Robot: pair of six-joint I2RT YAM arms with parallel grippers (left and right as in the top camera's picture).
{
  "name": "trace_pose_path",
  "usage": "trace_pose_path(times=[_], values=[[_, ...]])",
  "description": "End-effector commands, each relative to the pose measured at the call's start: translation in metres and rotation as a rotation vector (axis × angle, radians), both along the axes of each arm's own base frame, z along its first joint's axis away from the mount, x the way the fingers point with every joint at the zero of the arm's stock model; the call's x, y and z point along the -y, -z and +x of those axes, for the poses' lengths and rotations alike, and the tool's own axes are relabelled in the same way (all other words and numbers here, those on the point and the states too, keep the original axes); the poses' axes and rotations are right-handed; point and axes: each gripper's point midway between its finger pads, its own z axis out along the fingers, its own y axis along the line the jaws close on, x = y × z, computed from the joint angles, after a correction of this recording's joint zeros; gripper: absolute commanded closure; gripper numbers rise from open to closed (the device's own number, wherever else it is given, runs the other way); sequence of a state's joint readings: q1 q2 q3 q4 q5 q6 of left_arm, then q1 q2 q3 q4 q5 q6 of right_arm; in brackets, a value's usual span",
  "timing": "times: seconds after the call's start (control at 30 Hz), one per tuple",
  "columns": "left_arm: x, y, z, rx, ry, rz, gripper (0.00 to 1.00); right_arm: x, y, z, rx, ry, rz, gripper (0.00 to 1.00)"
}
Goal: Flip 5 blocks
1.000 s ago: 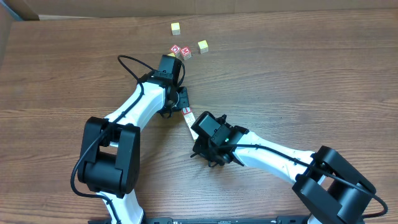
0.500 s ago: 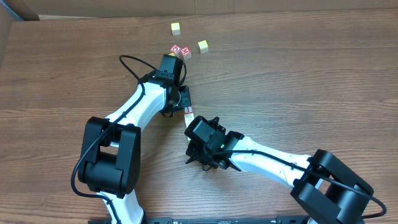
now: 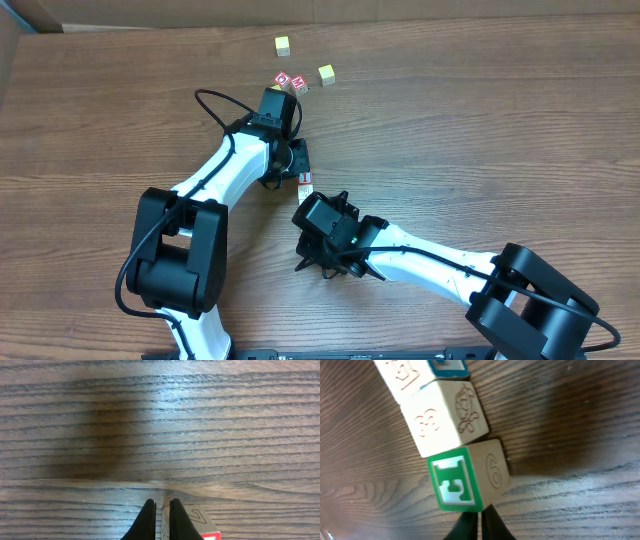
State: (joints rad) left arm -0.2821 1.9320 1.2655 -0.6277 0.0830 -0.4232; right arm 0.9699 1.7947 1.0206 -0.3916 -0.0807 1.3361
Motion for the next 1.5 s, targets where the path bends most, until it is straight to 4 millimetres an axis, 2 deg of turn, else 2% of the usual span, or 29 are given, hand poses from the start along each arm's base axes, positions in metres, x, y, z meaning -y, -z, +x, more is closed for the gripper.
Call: trace_pose_path(times=[0.0,0.23,0.83,1.1,1.47], values=[[0.011,0.001,-0.010,-0.029,0.038,-0.028,0.96,0.001,-0.004,0.013,0.047,0.035,-0.009,0.90],[0.010,0.001,-0.011,-0.031,0.037,-0.024,0.96,0.004,-0.002,0.008,0.026,0.030,-0.022,0.89],[0.009,0.001,-0.011,-0.030,0.041,-0.022,0.96,0.000,-0.002,-0.001,-0.023,0.004,0.000,0.96],[0.009,0.001,-0.010,-0.029,0.041,-0.022,0.96,0.003,0.000,-0.005,-0.038,0.002,-0.014,0.96],[-0.001,0.001,-0.007,-0.016,0.024,0.022,0.96,0.001,0.000,-0.012,-0.073,-0.018,0.003,0.96]])
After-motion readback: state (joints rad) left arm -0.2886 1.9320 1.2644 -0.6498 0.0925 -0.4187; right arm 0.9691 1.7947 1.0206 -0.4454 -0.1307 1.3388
